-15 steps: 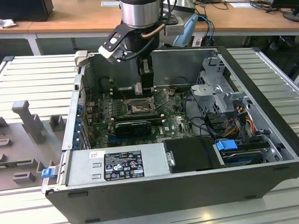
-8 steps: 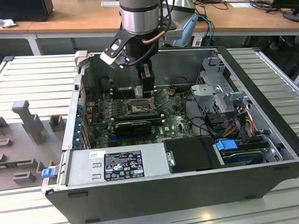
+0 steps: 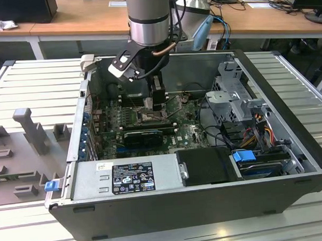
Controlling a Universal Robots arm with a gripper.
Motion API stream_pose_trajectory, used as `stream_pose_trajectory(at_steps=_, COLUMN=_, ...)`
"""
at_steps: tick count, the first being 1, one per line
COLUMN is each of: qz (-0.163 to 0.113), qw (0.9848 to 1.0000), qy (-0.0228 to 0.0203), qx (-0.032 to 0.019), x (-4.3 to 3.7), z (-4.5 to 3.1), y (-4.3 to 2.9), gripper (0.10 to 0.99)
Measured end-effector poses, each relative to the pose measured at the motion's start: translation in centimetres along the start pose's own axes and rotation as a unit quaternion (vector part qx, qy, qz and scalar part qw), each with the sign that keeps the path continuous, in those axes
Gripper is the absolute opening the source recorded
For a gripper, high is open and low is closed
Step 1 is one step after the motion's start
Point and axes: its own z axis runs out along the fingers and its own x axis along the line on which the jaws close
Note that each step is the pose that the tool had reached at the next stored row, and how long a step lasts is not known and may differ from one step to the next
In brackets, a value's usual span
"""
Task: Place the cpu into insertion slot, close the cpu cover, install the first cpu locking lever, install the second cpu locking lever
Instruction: 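Place the cpu into insertion slot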
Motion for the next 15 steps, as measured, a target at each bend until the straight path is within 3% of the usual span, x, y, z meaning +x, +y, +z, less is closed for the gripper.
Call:
stream_pose_trajectory(at_steps=6, qz=0.004, qw=1.0, qy=-0.0003, qx=0.0, x=0.69, z=1.65, y=-0.35, gripper=0.533)
stream_pose_trajectory(at_steps=15, qz=0.017, qw=0.9999, qy=-0.0014, qx=0.0006, x=1.33, z=3.08, y=-0.48, gripper=0.533)
